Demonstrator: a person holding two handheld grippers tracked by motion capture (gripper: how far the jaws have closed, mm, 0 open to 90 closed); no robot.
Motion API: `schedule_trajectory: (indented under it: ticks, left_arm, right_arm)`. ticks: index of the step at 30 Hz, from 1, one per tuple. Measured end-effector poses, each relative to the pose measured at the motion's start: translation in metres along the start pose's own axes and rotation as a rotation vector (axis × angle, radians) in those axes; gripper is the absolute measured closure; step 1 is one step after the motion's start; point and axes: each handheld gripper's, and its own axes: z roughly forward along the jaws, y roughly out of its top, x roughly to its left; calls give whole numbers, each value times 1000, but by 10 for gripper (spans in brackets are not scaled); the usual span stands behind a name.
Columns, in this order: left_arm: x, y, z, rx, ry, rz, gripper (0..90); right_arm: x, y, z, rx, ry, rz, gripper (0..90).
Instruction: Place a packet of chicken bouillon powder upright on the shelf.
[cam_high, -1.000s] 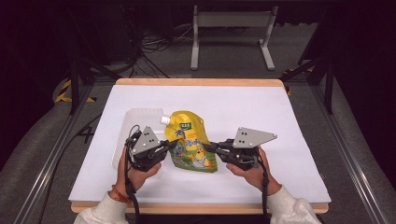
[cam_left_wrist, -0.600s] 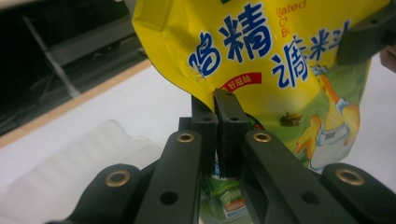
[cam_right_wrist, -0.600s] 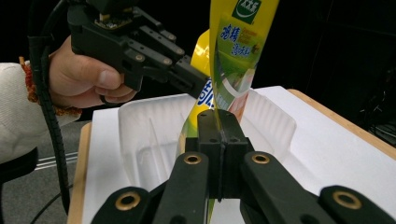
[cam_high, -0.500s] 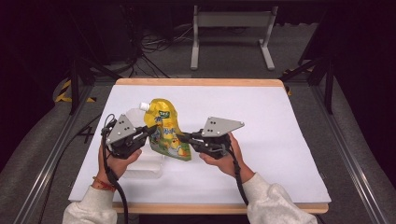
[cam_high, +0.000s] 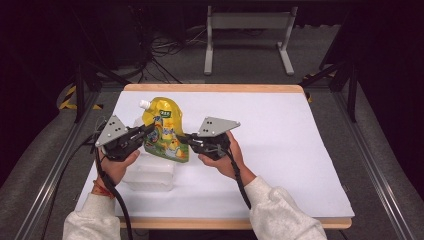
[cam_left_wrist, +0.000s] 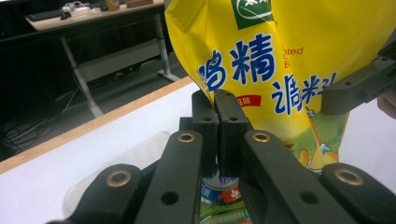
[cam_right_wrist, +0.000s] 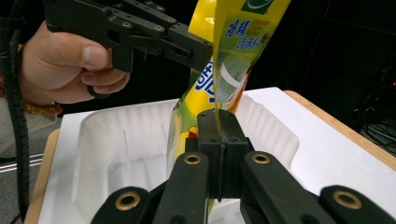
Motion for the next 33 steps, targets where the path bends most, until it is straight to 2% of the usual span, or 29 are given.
schedule_trajectory:
  ticks: [2, 7, 11, 14, 23, 25, 29, 33]
  left_arm:
    - [4, -2, -1, -3, 10, -1, 882]
    - [14, -8, -5, -11, 26, -12, 882]
    - [20, -13, -5, -18, 34, -27, 882]
    - [22, -16, -4, -13, 46, -23, 882]
    - [28, -22, -3, -23, 42, -39, 882]
    - [28, -22, -3, -32, 46, -45, 882]
    - [29, -22, -1, -17, 73, -39, 879]
    - [32, -26, -2, -20, 68, -55, 876]
  right_arm:
    - [-1, 2, 6, 7, 3, 4, 900]
    - [2, 5, 23, 20, -1, -27, 900]
    - [1, 4, 32, 24, -7, -31, 900]
    - [0, 2, 37, 31, -15, -34, 900]
    - [-5, -3, 43, 19, -18, -11, 899]
    - [-7, -3, 44, 17, -22, -11, 899]
    - [-11, -1, 46, 15, -26, 1, 900]
    - [-11, -2, 50, 17, -34, -5, 899]
